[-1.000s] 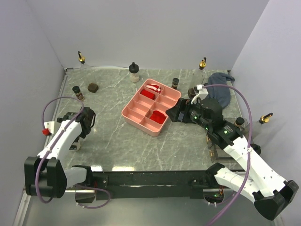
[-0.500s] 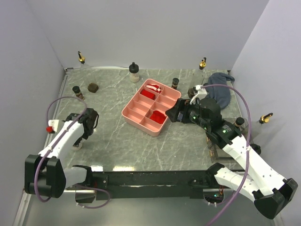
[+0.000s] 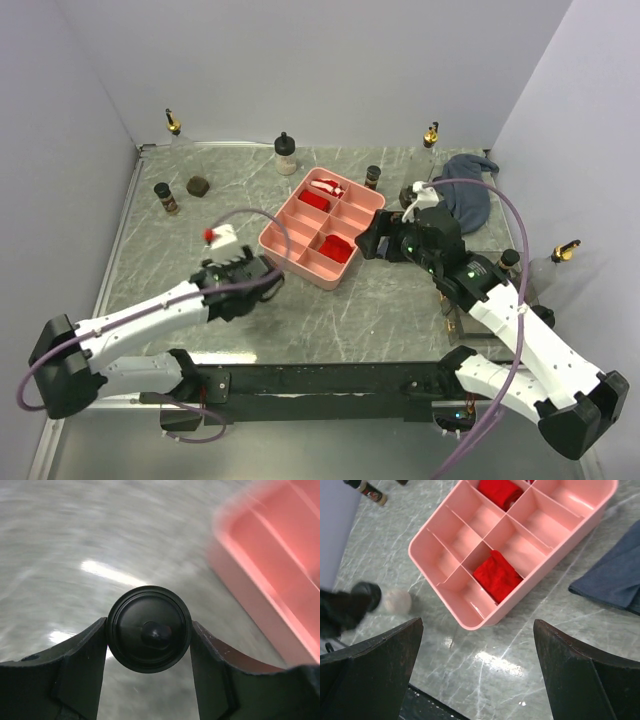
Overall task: Organize the condiment bottles
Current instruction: Place the bottle at the center of the board.
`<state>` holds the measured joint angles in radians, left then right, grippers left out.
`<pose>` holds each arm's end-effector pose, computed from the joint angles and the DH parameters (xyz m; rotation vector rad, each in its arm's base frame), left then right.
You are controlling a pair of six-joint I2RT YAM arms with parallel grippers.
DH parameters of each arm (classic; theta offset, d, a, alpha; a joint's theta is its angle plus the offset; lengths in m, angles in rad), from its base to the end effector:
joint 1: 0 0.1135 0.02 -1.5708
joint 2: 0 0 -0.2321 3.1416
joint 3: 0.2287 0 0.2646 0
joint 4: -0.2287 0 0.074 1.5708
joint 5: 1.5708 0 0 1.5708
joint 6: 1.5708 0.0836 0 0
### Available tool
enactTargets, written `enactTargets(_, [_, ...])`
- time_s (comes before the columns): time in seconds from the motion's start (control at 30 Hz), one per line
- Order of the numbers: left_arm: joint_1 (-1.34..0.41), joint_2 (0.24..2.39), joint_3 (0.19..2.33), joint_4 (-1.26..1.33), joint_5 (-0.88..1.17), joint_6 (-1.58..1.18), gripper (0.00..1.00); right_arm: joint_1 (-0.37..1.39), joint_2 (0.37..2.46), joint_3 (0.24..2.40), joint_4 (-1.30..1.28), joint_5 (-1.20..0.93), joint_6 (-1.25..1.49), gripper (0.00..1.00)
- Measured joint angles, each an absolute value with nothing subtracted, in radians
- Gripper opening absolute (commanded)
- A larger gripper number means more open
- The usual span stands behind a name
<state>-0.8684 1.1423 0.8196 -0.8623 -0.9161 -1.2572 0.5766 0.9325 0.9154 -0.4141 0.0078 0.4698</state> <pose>0.2018 -0.1358 0.1841 -0.6225 2.0830 0.1497 0.2381 0.1541 0.2896 -0.1050 2.0617 0.6539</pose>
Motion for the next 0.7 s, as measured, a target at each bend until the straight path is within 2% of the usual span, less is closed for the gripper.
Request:
enactTargets(0.13, [-1.086,1.069,0.790,-0.700,-0.822,-1.066,0.01,0.577,0.908,0.915,-0.438,0.039,0.465,0.99])
enactTargets(0.27, [-1.203,1.038,0.777,-0.584,-0.730,-0.933,0.01,0.577,0.876,0.902,-0.458,0.069,0.459,0.99])
enactTargets(0.53, [-1.427,1.282,0.851,-0.401,-0.677,-0.704,0.02,0.577,0.826,0.843,-0.504,0.123,0.463,0.99])
enactTargets(0.7, [-1.481,1.357,0.870,-0.260,-0.615,-0.577,0.11,0.577,0.786,0.822,-0.521,0.152,0.479,0.99])
